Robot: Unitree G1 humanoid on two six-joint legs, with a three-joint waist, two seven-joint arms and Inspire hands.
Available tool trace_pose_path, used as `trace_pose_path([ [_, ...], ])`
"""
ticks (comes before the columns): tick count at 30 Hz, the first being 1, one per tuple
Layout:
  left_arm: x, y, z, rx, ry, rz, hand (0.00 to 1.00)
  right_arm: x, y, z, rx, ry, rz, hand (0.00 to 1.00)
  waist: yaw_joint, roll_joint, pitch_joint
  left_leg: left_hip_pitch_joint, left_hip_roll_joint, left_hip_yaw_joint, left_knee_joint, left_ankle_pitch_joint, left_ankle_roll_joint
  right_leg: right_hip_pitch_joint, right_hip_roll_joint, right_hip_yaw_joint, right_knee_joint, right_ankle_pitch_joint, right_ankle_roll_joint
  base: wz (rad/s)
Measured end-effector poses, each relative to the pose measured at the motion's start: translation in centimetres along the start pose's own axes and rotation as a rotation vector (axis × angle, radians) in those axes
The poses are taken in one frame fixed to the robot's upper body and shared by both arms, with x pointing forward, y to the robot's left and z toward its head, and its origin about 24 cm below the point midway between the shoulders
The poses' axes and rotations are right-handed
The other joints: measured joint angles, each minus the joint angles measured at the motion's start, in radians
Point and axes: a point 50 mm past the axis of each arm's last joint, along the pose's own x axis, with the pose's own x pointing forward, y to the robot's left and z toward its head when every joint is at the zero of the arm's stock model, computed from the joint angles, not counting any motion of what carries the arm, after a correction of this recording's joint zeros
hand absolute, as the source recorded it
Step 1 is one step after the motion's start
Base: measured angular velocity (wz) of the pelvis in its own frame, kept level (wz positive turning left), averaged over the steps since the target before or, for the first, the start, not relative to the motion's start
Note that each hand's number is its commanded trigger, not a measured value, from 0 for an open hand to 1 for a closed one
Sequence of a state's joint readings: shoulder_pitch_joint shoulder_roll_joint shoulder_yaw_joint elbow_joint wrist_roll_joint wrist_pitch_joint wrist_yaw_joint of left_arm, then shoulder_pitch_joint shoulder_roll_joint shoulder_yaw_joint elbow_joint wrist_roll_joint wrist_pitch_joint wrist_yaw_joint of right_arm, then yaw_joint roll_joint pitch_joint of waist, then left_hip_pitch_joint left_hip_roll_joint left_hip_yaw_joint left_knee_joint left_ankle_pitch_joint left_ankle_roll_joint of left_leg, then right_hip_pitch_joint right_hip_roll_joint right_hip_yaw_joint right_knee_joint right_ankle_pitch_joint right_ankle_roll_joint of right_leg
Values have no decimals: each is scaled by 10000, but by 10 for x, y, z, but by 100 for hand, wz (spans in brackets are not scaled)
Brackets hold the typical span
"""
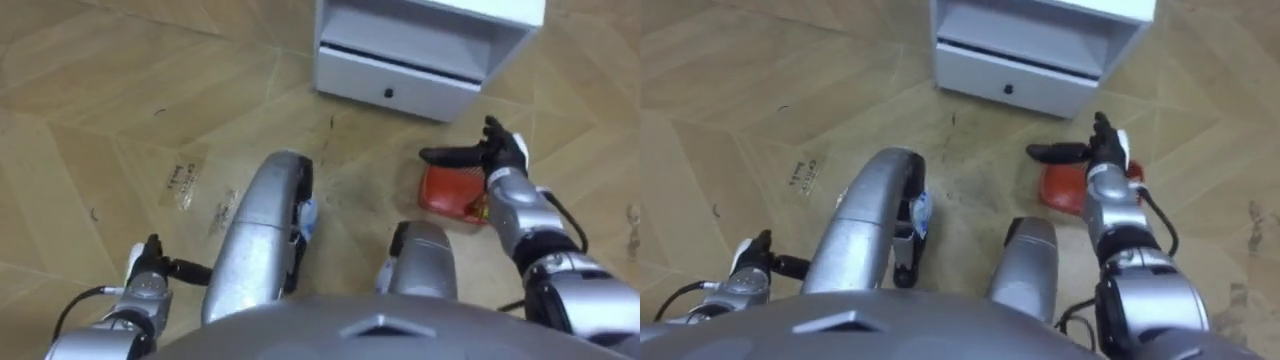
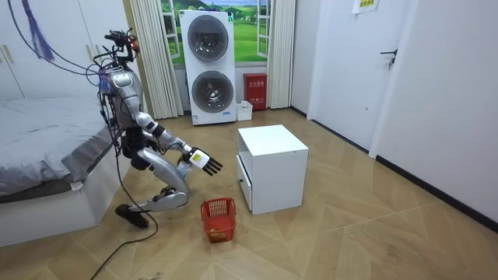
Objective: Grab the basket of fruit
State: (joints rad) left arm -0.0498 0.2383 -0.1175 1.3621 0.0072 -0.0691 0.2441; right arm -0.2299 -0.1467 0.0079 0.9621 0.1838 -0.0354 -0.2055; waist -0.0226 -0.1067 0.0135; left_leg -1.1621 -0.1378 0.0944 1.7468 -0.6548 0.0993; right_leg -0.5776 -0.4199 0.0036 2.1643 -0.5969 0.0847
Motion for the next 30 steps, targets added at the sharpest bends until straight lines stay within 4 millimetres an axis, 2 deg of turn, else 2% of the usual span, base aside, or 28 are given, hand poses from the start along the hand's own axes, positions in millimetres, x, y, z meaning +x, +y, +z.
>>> trace_pose_path([
  [1,0,4,0,-100,-77,273,0,0,-4,-2,-104,-14,-196,0,-174,-158,-48,-223,199,280,314,100,113,995,94,109,-70,341,72,48],
  [2,0,2,0,-262,-121,313,0,2,-8,7,-130,-428,-386,0,-148,-135,58,-488,309,342,814,125,54,1361,238,301,-237,210,-5,14],
  [3,-1,0,-1,-327,-95,264,0,2,-11,9,-133,-598,-458,0,-178,5,175,-598,334,298,1026,112,-12,1465,235,269,-108,-7,-40,-11],
  [4,-1,-2,-2,-371,-61,194,0,1,-15,6,-120,-604,-635,0,-313,104,211,-787,389,284,1322,93,9,1494,216,194,181,-85,-117,12],
  [5,-2,-5,-3,-373,-38,140,0,-1,-18,-2,-288,-433,-823,0,-366,87,219,-920,361,328,1454,77,13,1491,230,253,355,-207,-165,15],
  [7,-3,-8,-6,-435,18,53,0,-2,-22,-8,-447,-195,-1097,0,-479,24,246,-1060,358,376,1546,30,-59,1466,303,389,477,-480,-127,3],
  [11,-7,-16,-17,-167,89,-188,0,-5,-25,-14,-1029,-93,-1498,0,-778,-139,231,-1164,355,455,1577,4,-159,1468,578,727,497,-887,-123,-3],
  [14,-9,-18,-23,-120,231,-238,0,-5,-25,-4,-1358,-644,-1851,0,-1077,-291,207,-1372,160,479,1774,9,-272,1467,568,1038,786,-1213,-178,-5],
  [15,-9,-18,-25,-99,278,-247,0,-5,-25,-1,-1359,-781,-1907,0,-1101,-300,211,-1401,160,483,1838,-15,-331,1468,569,1083,865,-1243,-193,-12],
  [16,-10,-20,-24,-57,247,-312,0,-5,-26,5,-1347,-996,-2009,0,-1104,-240,229,-1456,195,394,1956,-23,-383,1416,667,1151,953,-1279,-197,-26],
  [18,-10,-21,-24,33,191,-356,0,-4,-26,9,-1367,-1172,-2050,0,-1089,-253,218,-1445,160,315,1970,18,-468,1335,744,1331,994,-1286,-209,-24],
  [21,-10,-22,-24,121,85,-395,0,-5,-30,11,-1714,-1334,-2312,0,-1156,-228,205,-1430,188,314,1955,41,-517,1283,737,1402,1014,-1291,-202,-7],
  [24,-10,-22,-23,111,12,-418,0,-5,-30,14,-2146,-1495,-2397,0,-1160,-234,196,-1423,202,320,1801,-70,-741,1077,699,1508,1098,-1295,-193,-3],
  [30,-14,-24,-37,143,323,-486,0,-6,-30,18,-2069,-1694,-2551,0,-1126,-166,169,-1418,393,339,1679,-65,-937,797,708,1645,1434,-1302,-177,-7],
])
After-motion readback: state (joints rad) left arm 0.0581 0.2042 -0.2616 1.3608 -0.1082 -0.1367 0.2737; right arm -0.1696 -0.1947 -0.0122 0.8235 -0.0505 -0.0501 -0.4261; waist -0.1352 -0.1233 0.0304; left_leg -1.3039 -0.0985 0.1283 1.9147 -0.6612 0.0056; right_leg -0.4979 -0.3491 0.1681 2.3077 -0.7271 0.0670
